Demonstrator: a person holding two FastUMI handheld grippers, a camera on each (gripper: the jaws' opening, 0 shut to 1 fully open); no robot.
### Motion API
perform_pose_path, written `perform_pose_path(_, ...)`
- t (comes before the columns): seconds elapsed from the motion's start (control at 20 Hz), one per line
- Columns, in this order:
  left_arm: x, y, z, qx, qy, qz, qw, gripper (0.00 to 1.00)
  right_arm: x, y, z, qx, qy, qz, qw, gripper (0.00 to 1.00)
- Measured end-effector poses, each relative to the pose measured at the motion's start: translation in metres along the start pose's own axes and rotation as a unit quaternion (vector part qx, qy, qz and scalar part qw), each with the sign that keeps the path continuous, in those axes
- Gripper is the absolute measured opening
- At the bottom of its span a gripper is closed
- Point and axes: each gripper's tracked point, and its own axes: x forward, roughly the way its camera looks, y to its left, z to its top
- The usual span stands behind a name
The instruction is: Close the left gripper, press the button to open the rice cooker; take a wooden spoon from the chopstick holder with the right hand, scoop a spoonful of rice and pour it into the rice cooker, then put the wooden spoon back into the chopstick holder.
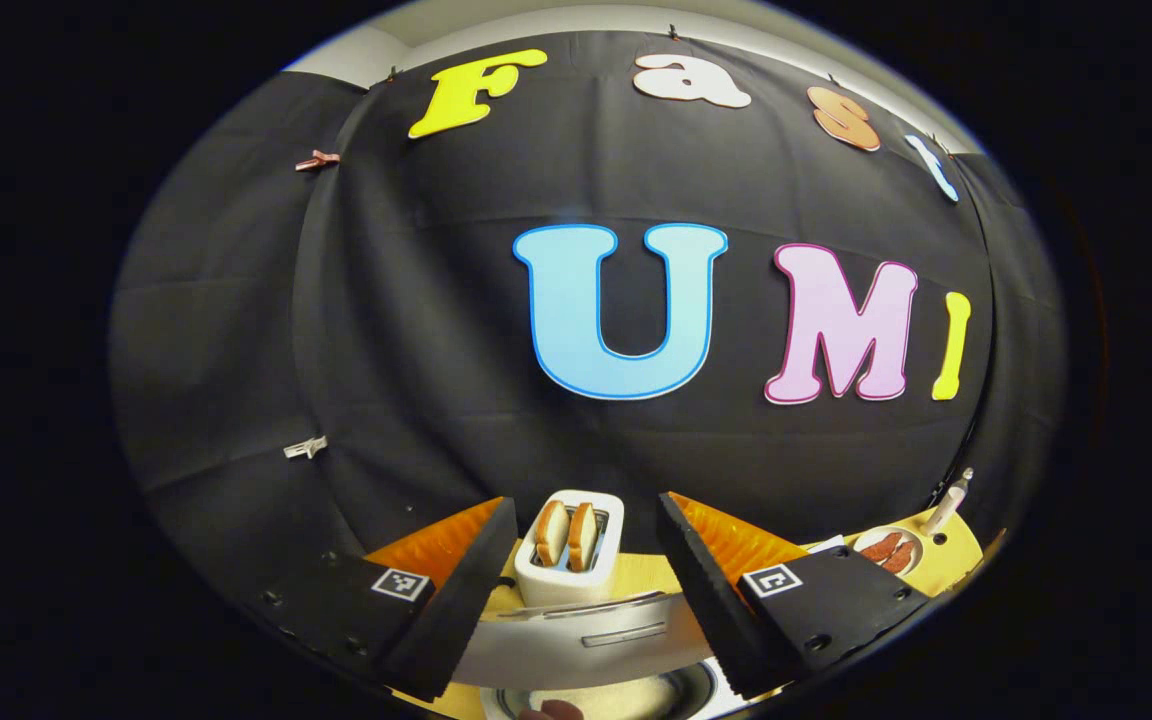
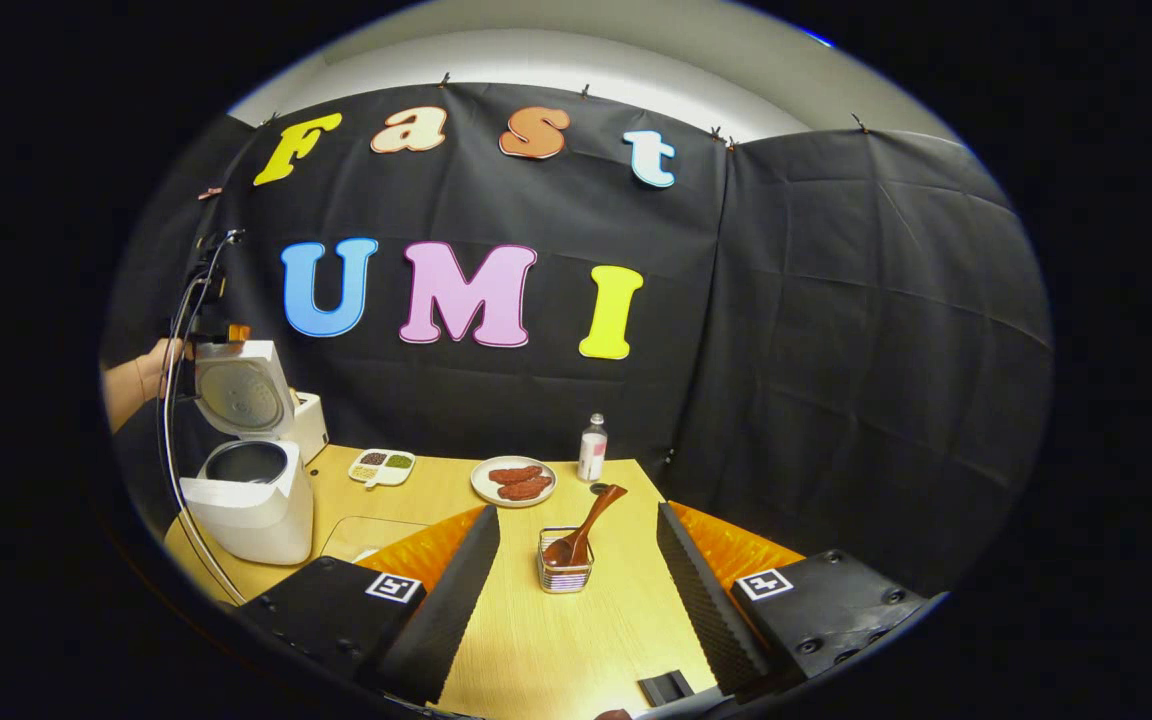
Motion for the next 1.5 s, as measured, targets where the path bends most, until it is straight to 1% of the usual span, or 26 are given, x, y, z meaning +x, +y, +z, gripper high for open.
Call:
perform_pose_path(0.15, -0.025, -0.001, -0.031, -0.008, 0.017, 0.012, 1.000, 0.99, -0.004, -0.014, -0.001, -0.013, 0.002, 0.005, 1.000, 0.98)
perform_pose_path(0.35, -0.054, -0.004, -0.071, -0.016, 0.031, 0.022, 0.999, 0.95, -0.007, -0.025, -0.005, -0.012, 0.010, 0.010, 1.000, 0.98)
perform_pose_path(0.45, -0.065, -0.011, -0.088, -0.028, 0.033, 0.016, 0.999, 0.96, -0.007, -0.029, -0.007, -0.008, 0.010, 0.010, 1.000, 0.98)
perform_pose_path(0.55, -0.074, -0.019, -0.104, -0.029, 0.038, 0.016, 0.999, 0.94, -0.009, -0.028, -0.011, -0.005, 0.013, 0.014, 1.000, 0.98)
perform_pose_path(0.6, -0.078, -0.023, -0.110, -0.027, 0.043, 0.017, 0.999, 0.95, -0.009, -0.029, -0.015, -0.007, 0.016, 0.015, 1.000, 0.98)
perform_pose_path(0.8, -0.087, -0.027, -0.134, -0.025, 0.062, 0.024, 0.997, 0.97, -0.009, -0.032, -0.021, -0.003, 0.024, 0.018, 1.000, 0.98)
perform_pose_path(0.95, -0.090, -0.029, -0.148, -0.010, 0.070, 0.026, 0.997, 0.97, -0.009, -0.033, -0.026, -0.004, 0.029, 0.021, 0.999, 0.98)
perform_pose_path(1.05, -0.092, -0.029, -0.157, -0.014, 0.077, 0.029, 0.997, 0.98, -0.008, -0.035, -0.029, -0.001, 0.034, 0.024, 0.999, 0.98)
perform_pose_path(1.2, -0.094, -0.031, -0.173, -0.007, 0.091, 0.033, 0.995, 0.97, -0.005, -0.034, -0.030, 0.003, 0.036, 0.027, 0.999, 0.98)
perform_pose_path(1.5, -0.095, -0.037, -0.207, -0.009, 0.127, 0.041, 0.991, 0.99, 0.002, -0.027, -0.030, -0.007, 0.037, 0.038, 0.999, 0.98)
